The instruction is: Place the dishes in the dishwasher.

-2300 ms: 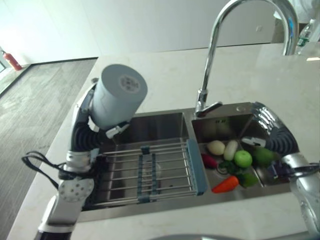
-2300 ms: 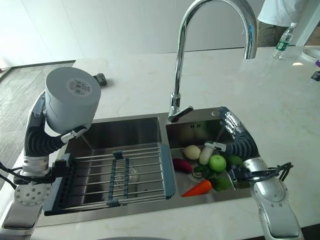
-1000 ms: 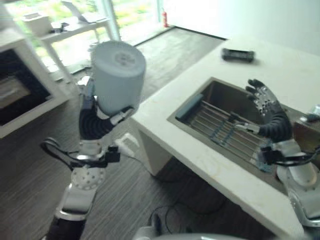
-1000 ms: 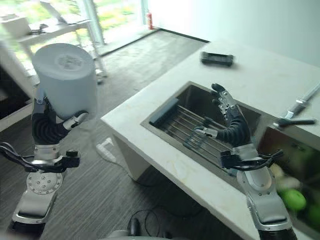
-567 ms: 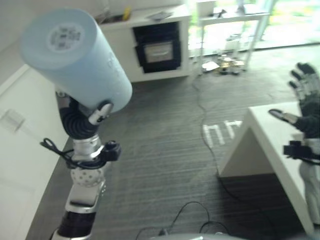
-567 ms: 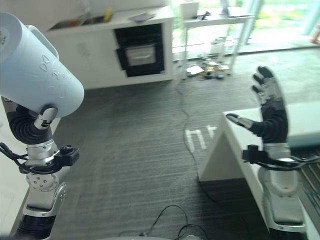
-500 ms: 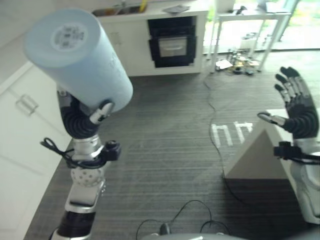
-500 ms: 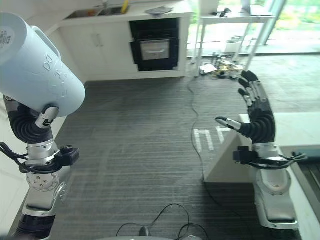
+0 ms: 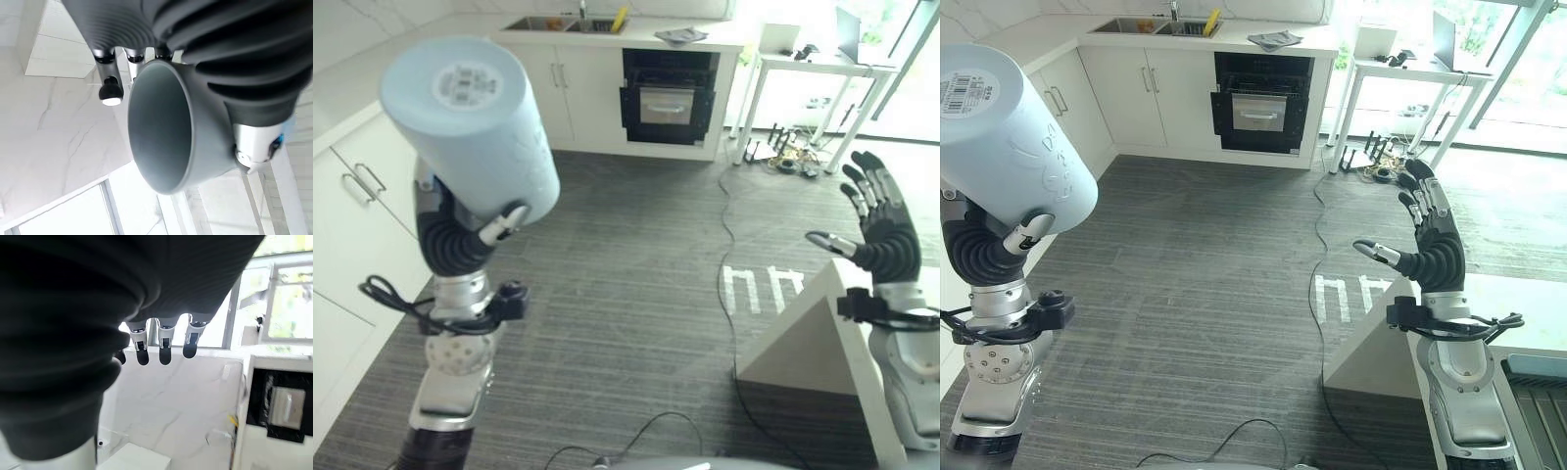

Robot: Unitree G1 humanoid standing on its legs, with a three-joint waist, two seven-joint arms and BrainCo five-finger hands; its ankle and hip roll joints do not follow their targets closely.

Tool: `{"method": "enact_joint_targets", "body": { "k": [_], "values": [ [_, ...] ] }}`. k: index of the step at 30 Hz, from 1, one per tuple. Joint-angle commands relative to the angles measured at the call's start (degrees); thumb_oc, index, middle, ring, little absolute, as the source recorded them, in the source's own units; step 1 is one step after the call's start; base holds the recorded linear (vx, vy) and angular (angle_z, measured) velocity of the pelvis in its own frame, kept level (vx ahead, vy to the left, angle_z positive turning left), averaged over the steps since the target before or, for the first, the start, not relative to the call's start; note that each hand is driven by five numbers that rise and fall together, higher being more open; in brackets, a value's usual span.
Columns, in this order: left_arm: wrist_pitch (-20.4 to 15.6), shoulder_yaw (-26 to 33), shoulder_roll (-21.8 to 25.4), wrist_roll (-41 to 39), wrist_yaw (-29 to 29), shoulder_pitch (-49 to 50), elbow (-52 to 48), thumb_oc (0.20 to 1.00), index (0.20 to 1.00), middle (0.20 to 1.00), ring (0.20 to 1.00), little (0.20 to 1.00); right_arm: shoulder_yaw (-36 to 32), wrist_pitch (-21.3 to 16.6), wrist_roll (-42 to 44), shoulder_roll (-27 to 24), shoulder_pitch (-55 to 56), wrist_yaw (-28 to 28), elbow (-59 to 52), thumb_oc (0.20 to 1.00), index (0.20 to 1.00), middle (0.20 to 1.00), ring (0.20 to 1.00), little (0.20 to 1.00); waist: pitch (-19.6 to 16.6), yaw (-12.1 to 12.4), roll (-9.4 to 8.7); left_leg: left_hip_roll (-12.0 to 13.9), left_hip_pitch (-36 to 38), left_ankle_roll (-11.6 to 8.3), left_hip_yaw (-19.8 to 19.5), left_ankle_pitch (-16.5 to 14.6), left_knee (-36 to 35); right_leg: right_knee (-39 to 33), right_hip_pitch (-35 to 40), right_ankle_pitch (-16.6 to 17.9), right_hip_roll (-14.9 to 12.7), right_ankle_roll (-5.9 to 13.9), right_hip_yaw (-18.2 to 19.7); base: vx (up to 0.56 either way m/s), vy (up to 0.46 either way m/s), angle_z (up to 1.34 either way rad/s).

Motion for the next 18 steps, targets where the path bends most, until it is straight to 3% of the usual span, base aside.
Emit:
{"method": "enact_joint_targets", "body": {
  "k": [1,9,12,14,16,18],
  "values": [
    [-1.7,-0.3,-1.5,-1.9,0.8,-1.1,1.3,0.2,0.2,0.2,0.2,0.2,3.1,-1.3,3.2,1.5,-1.6,2.8,-1.2,1.0,1.0,1.0,1.0,1.0,-0.8,0.0,1.42,-1.6,-0.8,0.91,-5.1,-4.5,0.0,0.0,-1.9,-0.5,6.6,-2.33,3.3,-0.05,-0.024,0.04],
    [-2.7,0.0,-1.2,-3.3,0.5,-1.6,2.3,0.2,0.2,0.2,0.2,0.2,3.0,-1.7,1.3,1.5,-1.6,1.3,-1.0,1.0,1.0,1.0,1.0,1.0,-1.6,-0.4,1.68,-1.1,0.3,0.88,-4.5,-4.8,0.0,0.0,-1.0,-1.5,8.4,-3.3,4.2,-0.04,-0.071,-0.02],
    [-2.3,0.5,-1.5,-3.5,0.8,-1.1,2.3,0.2,0.2,0.2,0.2,0.2,3.1,-1.5,1.2,1.4,-1.8,2.1,-0.9,1.0,1.0,1.0,1.0,1.0,-1.5,-0.7,1.98,-0.7,1.4,0.23,-4.8,-4.5,0.0,0.0,-0.5,-2.1,10.4,-4.39,6.9,0.05,-0.167,-0.1],
    [-2.3,0.5,-1.5,-4.0,-0.2,-0.7,2.3,0.2,0.2,0.2,0.2,0.2,2.6,-1.6,1.7,0.6,-1.8,1.9,-0.9,1.0,1.0,1.0,1.0,1.0,-0.2,-0.7,1.18,-0.2,0.1,-0.9,-2.9,-4.4,5.6,0.0,0.2,-1.8,10.5,-5.18,8.1,0.03,-0.192,-0.17],
    [-2.8,0.1,-1.8,-3.7,-0.9,-0.4,1.9,0.2,0.2,0.2,0.2,0.2,2.3,-2.1,1.9,-0.3,-1.8,1.8,-0.6,1.0,1.0,1.0,1.0,1.0,2.5,0.0,-0.61,0.4,-8.9,-2.12,-3.7,-1.6,25.3,0.0,1.2,-1.0,10.1,-7.1,8.8,0.01,-0.239,-0.1],
    [-2.9,0.7,-2.2,-5.0,-2.2,0.4,1.9,0.2,0.2,0.2,0.2,0.2,2.3,-2.8,-1.7,0.0,-1.4,2.0,0.1,1.0,1.0,1.0,1.0,1.0,4.0,0.3,-0.41,1.4,-13.4,-1.92,-3.9,-1.1,27.9,0.0,1.9,-0.9,10.6,-7.52,8.3,0.1,-0.077,0.09]
  ]
}}
